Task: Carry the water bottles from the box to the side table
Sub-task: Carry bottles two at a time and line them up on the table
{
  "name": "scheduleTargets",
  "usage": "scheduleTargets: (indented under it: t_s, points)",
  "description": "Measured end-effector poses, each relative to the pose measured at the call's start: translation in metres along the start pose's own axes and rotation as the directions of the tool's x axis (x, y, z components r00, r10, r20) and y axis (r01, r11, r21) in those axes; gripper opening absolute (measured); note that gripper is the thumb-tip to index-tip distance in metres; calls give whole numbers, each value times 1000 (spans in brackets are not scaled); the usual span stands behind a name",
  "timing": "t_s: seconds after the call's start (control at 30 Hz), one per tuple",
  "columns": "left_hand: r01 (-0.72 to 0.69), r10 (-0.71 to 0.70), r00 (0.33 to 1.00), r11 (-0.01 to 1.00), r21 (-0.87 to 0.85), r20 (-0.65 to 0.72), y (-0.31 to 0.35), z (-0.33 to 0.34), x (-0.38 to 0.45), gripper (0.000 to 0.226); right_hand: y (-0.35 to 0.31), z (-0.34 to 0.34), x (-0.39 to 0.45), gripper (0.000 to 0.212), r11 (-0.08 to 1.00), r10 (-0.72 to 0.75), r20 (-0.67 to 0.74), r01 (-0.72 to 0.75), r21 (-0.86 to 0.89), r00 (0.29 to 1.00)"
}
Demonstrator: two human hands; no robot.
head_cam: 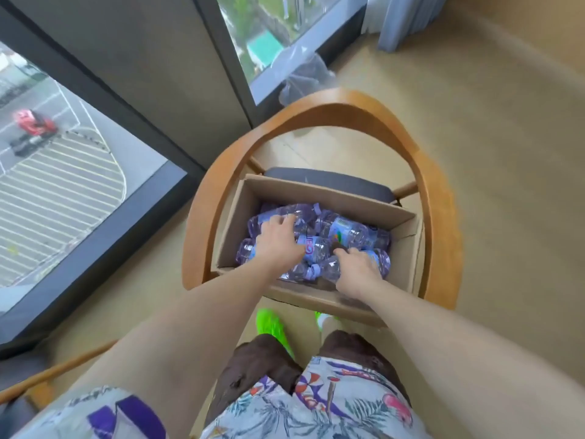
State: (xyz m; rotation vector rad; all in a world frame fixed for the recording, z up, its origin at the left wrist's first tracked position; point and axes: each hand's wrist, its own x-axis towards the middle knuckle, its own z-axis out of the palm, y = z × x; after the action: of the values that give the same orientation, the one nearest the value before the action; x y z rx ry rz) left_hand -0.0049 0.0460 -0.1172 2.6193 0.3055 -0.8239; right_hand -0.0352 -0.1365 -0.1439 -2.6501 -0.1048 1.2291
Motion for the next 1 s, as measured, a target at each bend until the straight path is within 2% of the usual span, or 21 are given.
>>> scheduleTargets:
  t_s: [0.17, 0.27, 0.4, 0.5, 0.67, 0.87, 1.0]
  points:
    - [-25, 25, 1000, 993, 117, -3, -7, 15, 43, 76, 3, 17, 32, 49, 977, -135, 18, 136, -167, 991]
    - [-56, 58, 998, 985, 161, -10, -9, 20, 69, 79, 3, 24, 45, 53, 971, -141, 0, 138, -197, 990]
    - [-72, 56, 995, 974, 213, 80, -13, 29, 94, 77, 10, 36, 50, 60, 965, -160, -88, 137, -226, 983]
    - [-83, 68, 995, 972, 219, 76, -16, 35, 107, 70, 12, 41, 53, 55, 969, -168, -144, 136, -208, 975]
    - [-139, 136, 990, 963, 229, 27, -23, 40, 114, 58, 15, 43, 55, 59, 971, -179, -172, 146, -188, 969]
    - [-259, 232, 964, 925, 279, 129, -20, 18, 105, 56, 13, 29, 50, 56, 982, -159, -135, 143, -122, 978]
    - [-227, 217, 973, 961, 156, 79, -13, -1, 84, 52, 13, 5, 40, 46, 987, -148, -218, 158, 31, 965]
